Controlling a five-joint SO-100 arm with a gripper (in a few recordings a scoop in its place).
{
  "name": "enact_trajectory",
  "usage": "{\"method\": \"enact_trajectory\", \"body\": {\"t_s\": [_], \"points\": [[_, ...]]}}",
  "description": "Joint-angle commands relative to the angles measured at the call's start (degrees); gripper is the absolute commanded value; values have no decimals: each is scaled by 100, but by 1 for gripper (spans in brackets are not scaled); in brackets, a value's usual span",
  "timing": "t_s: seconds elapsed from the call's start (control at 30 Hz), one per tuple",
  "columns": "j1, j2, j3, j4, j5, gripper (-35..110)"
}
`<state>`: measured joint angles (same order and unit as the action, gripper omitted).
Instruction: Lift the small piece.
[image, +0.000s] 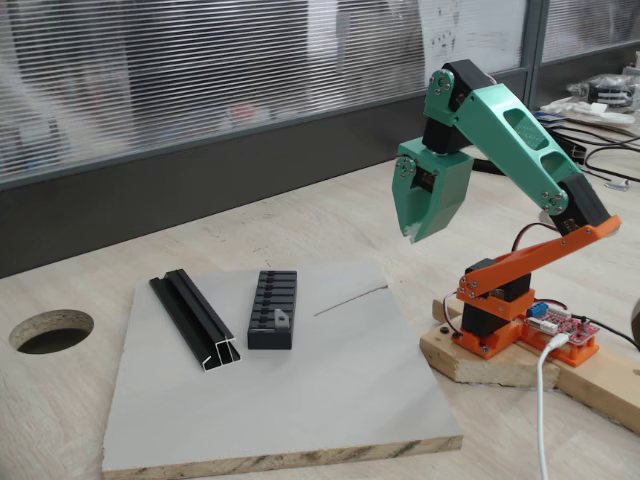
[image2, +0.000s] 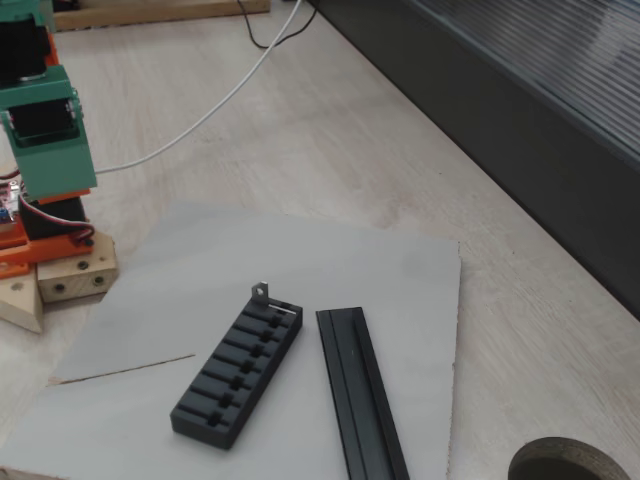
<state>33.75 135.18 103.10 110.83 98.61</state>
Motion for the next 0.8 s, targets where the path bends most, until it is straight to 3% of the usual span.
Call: {"method": "enact_trajectory", "body": {"t_s": [0.0, 0.77], "points": [[97, 396, 53, 79, 62, 1], [97, 396, 53, 79, 70, 1]]}}
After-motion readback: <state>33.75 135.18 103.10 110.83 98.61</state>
